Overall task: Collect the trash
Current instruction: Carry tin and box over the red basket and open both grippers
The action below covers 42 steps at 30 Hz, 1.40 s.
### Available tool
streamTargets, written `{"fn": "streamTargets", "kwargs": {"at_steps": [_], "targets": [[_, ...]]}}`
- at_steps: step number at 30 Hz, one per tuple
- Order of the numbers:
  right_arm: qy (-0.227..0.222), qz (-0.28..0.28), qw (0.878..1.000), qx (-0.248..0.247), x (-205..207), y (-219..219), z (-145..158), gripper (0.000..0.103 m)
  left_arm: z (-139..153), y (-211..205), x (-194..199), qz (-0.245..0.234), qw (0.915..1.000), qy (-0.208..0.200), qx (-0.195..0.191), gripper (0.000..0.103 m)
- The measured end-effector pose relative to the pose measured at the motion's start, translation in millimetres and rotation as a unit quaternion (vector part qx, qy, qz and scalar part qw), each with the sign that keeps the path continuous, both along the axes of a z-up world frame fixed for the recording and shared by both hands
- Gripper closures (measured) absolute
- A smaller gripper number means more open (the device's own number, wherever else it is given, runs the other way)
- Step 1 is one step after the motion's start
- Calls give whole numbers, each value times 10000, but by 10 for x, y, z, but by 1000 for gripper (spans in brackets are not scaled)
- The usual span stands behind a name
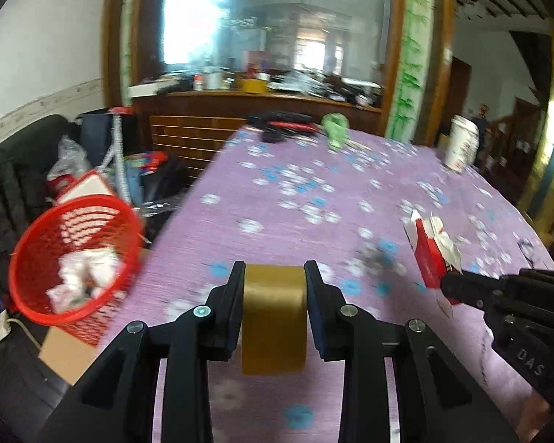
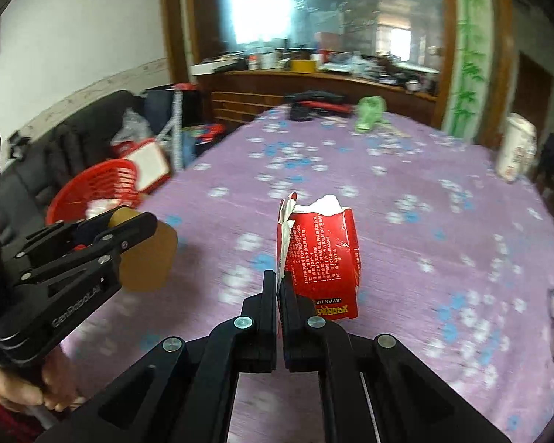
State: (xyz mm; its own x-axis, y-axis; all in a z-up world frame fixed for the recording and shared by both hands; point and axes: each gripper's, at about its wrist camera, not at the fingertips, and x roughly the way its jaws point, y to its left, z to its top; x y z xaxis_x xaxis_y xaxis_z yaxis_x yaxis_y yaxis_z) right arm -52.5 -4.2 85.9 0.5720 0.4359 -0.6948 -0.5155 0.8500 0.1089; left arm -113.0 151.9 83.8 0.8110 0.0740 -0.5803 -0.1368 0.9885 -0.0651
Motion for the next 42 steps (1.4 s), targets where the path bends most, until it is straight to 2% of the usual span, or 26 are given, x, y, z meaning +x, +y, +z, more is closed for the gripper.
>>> {"fn": "streamTargets", "kwargs": {"at_steps": [11, 18, 25, 34, 35, 36, 38, 42], "targets": [[191, 1117, 9927, 414, 145, 1112, 315, 100, 250, 1183, -169, 999, 9945, -257, -191, 73], [354, 1779, 9816, 597, 237, 1843, 395, 100, 194, 1830, -242, 1449, 9888, -161, -316, 73], [838, 2092, 9705, 850, 456, 2427, 240, 100, -33, 2138, -173, 1656, 9854, 81, -380, 73], [1315, 2174, 9618, 1021, 696, 2795, 34, 97, -159, 2234, -31, 1649, 9857, 177, -303, 73], [1366, 2157, 9614, 1024, 729, 2820, 4, 93, -163, 2229, -18, 1666, 9855, 180, -250, 68], [1406, 2148, 9609, 1036, 742, 2822, -10, 92, -165, 2224, -9, 1686, 9853, 180, -220, 55], [1449, 2123, 9600, 1110, 769, 2791, -29, 91, -162, 2228, -26, 1750, 9842, 120, -222, 43], [1397, 2042, 9620, 1155, 798, 2696, 10, 86, -166, 2228, -36, 1792, 9836, 107, -188, 42]]}}
